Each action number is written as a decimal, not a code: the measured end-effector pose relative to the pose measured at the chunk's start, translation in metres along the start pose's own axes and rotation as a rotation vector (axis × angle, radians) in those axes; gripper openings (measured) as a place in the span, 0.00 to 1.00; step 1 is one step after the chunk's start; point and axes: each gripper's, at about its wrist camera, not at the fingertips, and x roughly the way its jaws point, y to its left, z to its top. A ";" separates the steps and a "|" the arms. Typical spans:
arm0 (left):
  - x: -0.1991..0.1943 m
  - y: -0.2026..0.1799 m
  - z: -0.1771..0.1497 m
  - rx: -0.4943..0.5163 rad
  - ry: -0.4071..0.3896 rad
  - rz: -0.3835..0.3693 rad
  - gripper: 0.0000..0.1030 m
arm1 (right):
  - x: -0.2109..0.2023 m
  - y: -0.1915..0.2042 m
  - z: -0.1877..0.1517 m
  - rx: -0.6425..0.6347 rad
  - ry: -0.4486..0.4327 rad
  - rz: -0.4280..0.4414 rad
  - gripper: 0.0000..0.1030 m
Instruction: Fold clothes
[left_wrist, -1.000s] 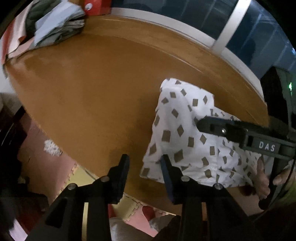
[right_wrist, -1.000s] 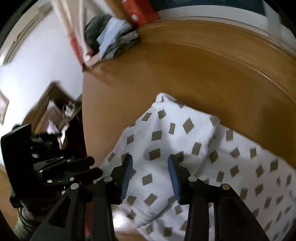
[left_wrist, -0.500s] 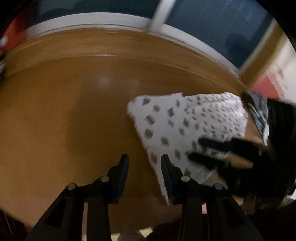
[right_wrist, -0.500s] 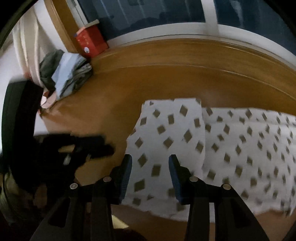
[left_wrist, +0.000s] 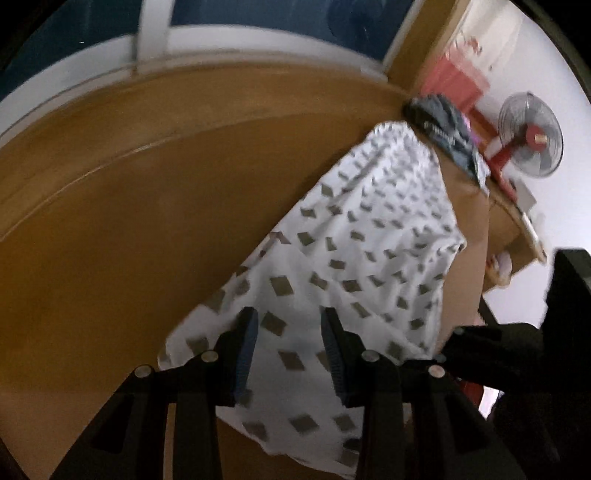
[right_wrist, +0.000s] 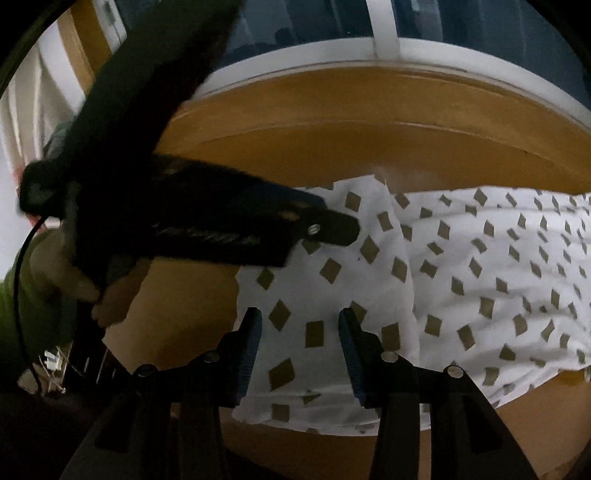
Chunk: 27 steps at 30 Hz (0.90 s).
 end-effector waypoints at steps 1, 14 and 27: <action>0.004 0.001 0.002 0.029 0.016 -0.010 0.32 | 0.002 0.001 -0.001 0.010 -0.008 -0.017 0.42; -0.019 0.014 0.000 0.396 0.046 -0.188 0.38 | 0.004 0.041 -0.013 0.409 -0.193 -0.281 0.56; -0.027 0.051 -0.048 0.663 0.099 -0.129 0.45 | -0.003 0.082 -0.055 0.530 -0.155 -0.521 0.66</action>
